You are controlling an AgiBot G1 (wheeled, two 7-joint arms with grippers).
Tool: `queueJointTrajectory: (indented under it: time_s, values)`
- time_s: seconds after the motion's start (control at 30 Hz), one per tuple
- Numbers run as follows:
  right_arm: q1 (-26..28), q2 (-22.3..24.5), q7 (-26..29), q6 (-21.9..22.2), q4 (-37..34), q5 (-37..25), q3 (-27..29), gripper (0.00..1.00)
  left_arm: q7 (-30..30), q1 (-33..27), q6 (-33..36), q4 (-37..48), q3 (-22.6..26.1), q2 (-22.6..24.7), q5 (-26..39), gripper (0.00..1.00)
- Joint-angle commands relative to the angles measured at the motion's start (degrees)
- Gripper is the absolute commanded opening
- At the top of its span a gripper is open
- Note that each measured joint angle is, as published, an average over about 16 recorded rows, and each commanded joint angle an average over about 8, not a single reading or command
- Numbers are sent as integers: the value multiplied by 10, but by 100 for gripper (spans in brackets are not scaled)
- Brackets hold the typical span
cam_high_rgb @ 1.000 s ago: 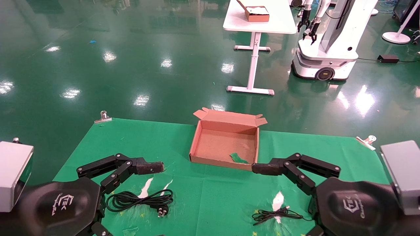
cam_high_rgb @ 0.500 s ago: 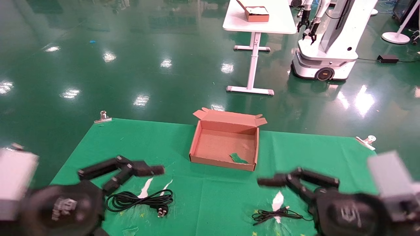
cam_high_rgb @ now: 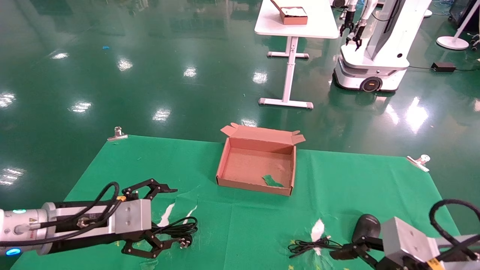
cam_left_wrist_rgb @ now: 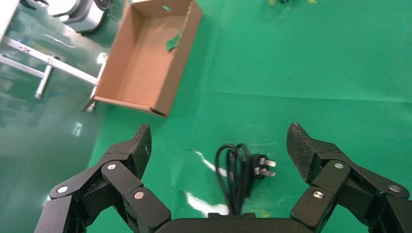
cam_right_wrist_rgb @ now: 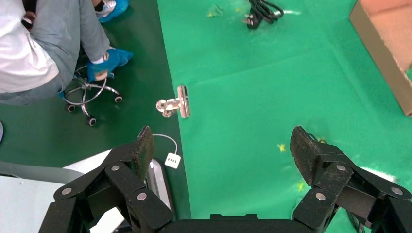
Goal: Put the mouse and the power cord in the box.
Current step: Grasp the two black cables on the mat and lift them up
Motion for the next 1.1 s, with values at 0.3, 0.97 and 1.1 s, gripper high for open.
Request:
queueJointTrajectory:
  time_s: [0.3,0.97,1.1]
  values:
    - [3,0,4,0,-7,-9,-6,100,3,-7,-33,12,25,16,82,100]
    - [-32,28,3,25,2,15,5,100,-212,-34,-75,44,127,157,482,100]
    - [-32,29,5,26,3,14,4,100,-231,-38,-73,52,134,173,511,100]
